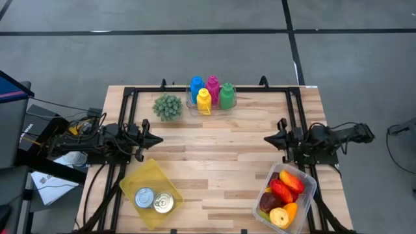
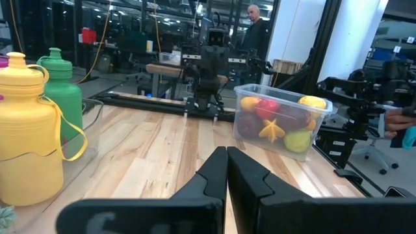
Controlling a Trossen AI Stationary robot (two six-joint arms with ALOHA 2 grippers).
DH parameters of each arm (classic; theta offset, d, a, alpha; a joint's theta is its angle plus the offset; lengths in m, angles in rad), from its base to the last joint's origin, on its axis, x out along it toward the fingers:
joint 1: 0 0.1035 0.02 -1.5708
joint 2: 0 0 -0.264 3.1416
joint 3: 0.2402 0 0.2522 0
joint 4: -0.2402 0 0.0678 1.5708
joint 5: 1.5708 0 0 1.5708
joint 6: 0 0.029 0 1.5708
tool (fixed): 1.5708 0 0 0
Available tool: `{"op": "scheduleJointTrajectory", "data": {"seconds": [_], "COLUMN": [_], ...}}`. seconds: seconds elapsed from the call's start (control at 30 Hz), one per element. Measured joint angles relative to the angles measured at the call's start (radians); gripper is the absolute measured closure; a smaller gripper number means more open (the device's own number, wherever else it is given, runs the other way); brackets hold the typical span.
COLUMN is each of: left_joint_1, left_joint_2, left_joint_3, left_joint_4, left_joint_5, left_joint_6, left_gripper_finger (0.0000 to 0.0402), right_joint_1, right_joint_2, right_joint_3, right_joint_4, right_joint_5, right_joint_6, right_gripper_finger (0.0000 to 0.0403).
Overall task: Pick & Place Food Item
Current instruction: Return to Home Position
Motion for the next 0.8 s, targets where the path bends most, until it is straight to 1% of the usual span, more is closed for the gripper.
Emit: {"op": "scheduleJointTrajectory", "data": {"seconds": [0.1, 0.2, 0.3, 0.37, 0.8], "left_joint_1": [0.000, 0.000, 0.000, 0.000, 0.000], "left_joint_2": [0.004, 0.006, 0.006, 0.006, 0.006], "left_joint_3": [0.000, 0.000, 0.000, 0.000, 0.000], "left_joint_4": [0.000, 0.000, 0.000, 0.000, 0.000], "left_joint_5": [0.000, 0.000, 0.000, 0.000, 0.000], "left_joint_6": [0.000, 0.000, 0.000, 0.000, 0.000], "left_gripper_finger": [0.0402, 0.0401, 0.0401, 0.0401, 0.0401], "right_joint_1": [-0.039, -0.067, -0.081, -0.083, -0.091], "right_joint_2": [0.001, 0.001, 0.001, 0.001, 0.001], "right_joint_3": [0.000, 0.000, 0.001, 0.001, 0.001], "right_joint_4": [-0.049, -0.145, -0.154, -0.160, -0.164], "right_joint_5": [-0.048, -0.057, -0.124, -0.152, -0.151], "right_joint_6": [0.005, 0.043, 0.053, 0.062, 0.082], "right_gripper_finger": [0.0403, 0.0403, 0.0403, 0.0403, 0.0403]}}
